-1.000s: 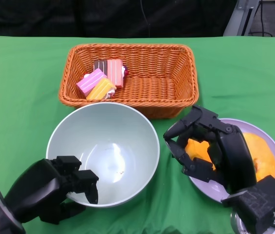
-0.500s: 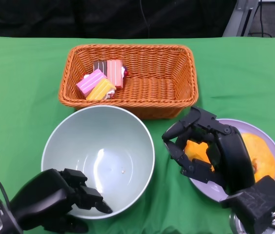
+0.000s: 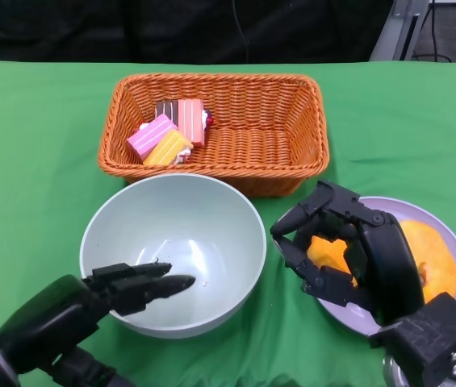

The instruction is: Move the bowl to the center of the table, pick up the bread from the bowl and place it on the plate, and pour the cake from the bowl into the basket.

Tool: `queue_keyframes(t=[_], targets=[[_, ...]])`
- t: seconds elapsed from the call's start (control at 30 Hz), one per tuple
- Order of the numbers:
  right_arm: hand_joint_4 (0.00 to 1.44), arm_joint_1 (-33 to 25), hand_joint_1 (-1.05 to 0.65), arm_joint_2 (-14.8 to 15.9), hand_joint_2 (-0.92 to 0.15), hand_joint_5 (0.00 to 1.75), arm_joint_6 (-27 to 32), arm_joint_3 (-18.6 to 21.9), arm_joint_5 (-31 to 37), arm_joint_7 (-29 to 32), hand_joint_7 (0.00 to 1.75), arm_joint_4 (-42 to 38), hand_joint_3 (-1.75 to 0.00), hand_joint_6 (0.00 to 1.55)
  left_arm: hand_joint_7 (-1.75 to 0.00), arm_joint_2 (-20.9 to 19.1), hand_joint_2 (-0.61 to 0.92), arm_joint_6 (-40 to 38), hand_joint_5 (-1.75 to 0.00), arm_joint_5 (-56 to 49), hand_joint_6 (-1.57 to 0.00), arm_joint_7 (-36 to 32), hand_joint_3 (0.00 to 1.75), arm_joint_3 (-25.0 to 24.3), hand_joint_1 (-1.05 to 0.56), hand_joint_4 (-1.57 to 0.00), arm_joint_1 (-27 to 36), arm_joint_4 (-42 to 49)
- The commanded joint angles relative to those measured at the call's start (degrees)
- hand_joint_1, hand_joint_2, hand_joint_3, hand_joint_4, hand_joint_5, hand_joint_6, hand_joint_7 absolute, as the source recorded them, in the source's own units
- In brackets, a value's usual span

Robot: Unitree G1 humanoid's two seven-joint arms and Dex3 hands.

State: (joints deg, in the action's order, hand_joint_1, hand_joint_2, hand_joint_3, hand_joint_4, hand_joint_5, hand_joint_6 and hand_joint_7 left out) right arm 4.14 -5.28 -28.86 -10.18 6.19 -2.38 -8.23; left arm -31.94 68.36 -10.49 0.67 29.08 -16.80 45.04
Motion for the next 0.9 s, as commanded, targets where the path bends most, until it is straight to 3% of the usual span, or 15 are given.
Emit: queue_keyframes(t=[0.03,0.2,0.27,0.3,0.37,0.43,0.5,0.53,0.57,0.6,0.63,0.67,0.77,0.9], targets=[[0.78,-0.58,-0.27,0.28,-0.69,1.63,-0.14,0.18,-0.02,0.44,1.26,-0.13,-0.62,0.73,-0.01,-0.08,0.92,-3.51,0.0,15.16,-0.24,14.21,0.27,-0.13,-1.05,-0.16,1.91,-2.3],[0.78,-0.82,-0.27,0.15,-0.67,1.62,0.41,0.13,-0.19,0.54,1.27,-0.12,-0.65,0.74,-0.02,2.37,0.92,-12.67,-0.03,31.33,-0.28,31.19,0.26,-4.9,-1.05,-0.22,4.61,-8.27],[0.78,-0.7,-0.27,0.35,-0.65,1.62,0.27,0.22,-0.5,0.28,1.29,-0.52,-0.7,0.73,-0.04,4.81,0.92,-19.47,-0.08,37.63,-0.36,34.98,0.22,-8.16,-1.02,-0.34,6.57,-12.22],[0.78,-0.73,-0.28,0.45,-0.65,1.62,0.3,0.26,-0.68,0.12,1.29,-0.6,-0.71,0.73,-0.04,6.53,0.92,-22.42,-0.09,40.57,-0.41,36.37,0.19,-9.91,-0.96,-0.4,7.53,-14.19],[0.78,-0.77,-0.28,0.56,-0.65,1.62,0.05,0.33,-1.04,-0.19,1.29,-0.83,-0.71,0.72,-0.06,10.25,0.92,-27.32,-0.13,45.13,-0.55,38.11,0.11,-13.19,-0.63,-0.58,9.0,-17.61],[0.78,-0.8,-0.28,0.7,-0.65,1.62,-0.04,0.38,-1.27,-0.47,1.28,-0.89,-0.71,0.73,-0.09,14.2,0.92,-31.22,-0.19,47.4,-0.68,38.1,0.1,-16.22,-0.4,-0.74,9.84,-20.37],[0.79,-0.87,-0.28,0.88,-0.66,1.61,0.04,0.46,-1.46,-0.86,1.28,-0.79,-0.7,0.73,-0.13,17.53,0.92,-34.33,-0.26,47.1,-0.79,36.45,0.13,-18.55,-0.29,-0.89,9.79,-22.57],[0.79,-0.94,-0.28,1.03,-0.66,1.61,0.0,0.46,-1.59,-1.19,1.27,-0.68,-0.69,0.73,-0.12,19.17,0.92,-35.86,-0.39,46.54,-0.85,35.18,0.16,-19.6,-0.25,-0.89,9.48,-23.53],[0.79,-1.05,-0.27,1.13,-0.66,1.61,-0.08,0.43,-1.74,-1.47,1.28,-0.59,-0.68,0.72,-0.17,20.67,0.92,-37.28,-0.73,45.86,-0.97,33.98,0.24,-20.52,-0.18,-0.83,9.16,-24.4],[0.78,-1.21,-0.27,1.17,-0.67,1.61,-0.1,0.41,-1.89,-1.68,1.28,-0.48,-0.67,0.72,-0.23,21.89,0.92,-38.69,-0.93,45.17,-1.02,33.02,0.29,-21.3,-0.15,-0.8,8.94,-25.27],[0.78,-1.42,-0.27,1.34,-0.67,1.61,-0.18,0.38,-1.99,-2.01,1.28,-0.34,-0.66,0.72,-0.34,22.85,0.92,-40.12,-1.11,44.5,-1.03,32.41,0.31,-21.82,-0.13,-0.77,8.73,-26.17],[0.78,-1.59,-0.28,1.47,-0.67,1.61,-0.1,0.36,-2.13,-2.34,1.28,-0.16,-0.65,0.72,-0.65,23.54,0.92,-41.42,-1.28,43.92,-0.95,32.3,0.34,-22.25,-0.12,-0.75,8.49,-26.92],[0.78,-2.15,-0.29,1.91,-0.69,1.61,0.34,0.28,-3.18,-3.73,1.28,0.62,-0.62,0.72,-1.06,24.4,0.92,-44.91,-1.46,41.83,-0.87,33.68,0.41,-22.5,-0.09,-0.78,7.49,-29.53],[0.78,-2.54,-0.3,2.94,-0.7,1.61,0.07,-0.08,-5.17,-6.6,1.27,2.11,-0.62,0.72,-1.11,24.35,0.89,-47.55,-1.45,39.64,-0.89,36.17,0.45,-22.43,-0.09,-0.85,7.6,-33.39]])
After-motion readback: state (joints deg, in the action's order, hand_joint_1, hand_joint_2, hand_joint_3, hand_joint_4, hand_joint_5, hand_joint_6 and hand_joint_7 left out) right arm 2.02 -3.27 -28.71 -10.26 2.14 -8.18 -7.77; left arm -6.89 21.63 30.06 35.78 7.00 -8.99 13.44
